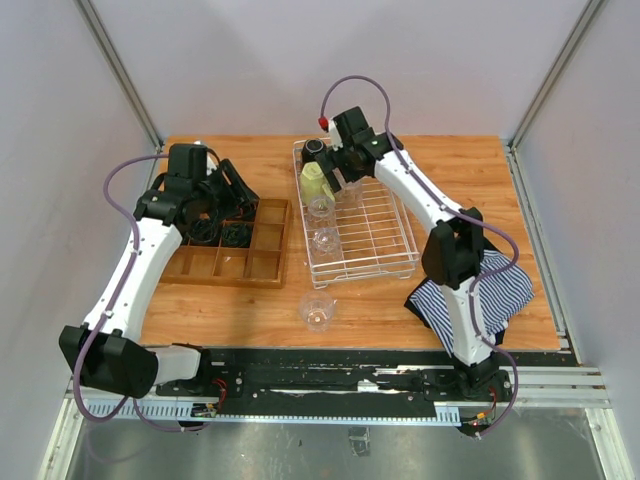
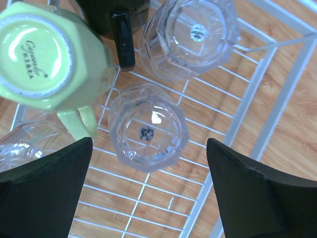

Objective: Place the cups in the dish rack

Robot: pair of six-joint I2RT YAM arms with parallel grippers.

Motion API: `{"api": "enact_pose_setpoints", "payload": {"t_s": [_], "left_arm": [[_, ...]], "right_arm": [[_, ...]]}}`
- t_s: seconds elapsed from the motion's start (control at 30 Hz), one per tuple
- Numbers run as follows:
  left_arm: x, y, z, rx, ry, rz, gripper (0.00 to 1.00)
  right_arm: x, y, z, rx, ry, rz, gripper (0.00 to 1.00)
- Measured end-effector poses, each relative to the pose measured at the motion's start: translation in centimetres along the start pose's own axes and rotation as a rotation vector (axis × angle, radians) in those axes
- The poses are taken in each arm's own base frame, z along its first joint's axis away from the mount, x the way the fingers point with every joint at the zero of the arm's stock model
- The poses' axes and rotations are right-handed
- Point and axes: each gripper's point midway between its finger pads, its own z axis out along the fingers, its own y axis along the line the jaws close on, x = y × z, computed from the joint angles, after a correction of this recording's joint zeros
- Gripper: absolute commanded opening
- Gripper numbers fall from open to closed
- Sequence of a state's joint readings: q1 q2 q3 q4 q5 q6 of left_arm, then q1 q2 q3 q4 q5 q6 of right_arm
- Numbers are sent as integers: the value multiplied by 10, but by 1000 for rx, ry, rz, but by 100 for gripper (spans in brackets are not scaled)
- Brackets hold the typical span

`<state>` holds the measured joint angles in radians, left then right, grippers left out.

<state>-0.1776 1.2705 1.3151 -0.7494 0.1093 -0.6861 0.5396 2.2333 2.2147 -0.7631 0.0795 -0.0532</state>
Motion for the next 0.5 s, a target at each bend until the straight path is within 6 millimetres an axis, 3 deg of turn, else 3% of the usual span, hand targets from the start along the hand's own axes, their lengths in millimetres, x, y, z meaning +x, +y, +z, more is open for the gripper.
{"api": "enact_pose_setpoints", "payload": {"t_s": [0.17,0.3,0.5], "left_arm": [[23,12,-2,4,36,44,59],[66,13,-10,21,97,114,59],[132,-2,-23,76,195,229,57]], "right_arm": [[-18,-14,-36,28,-78,18,98],[-27,-33,-70,57,-138,51,98],[-22,-56,-116,71,-189,137,98]]}}
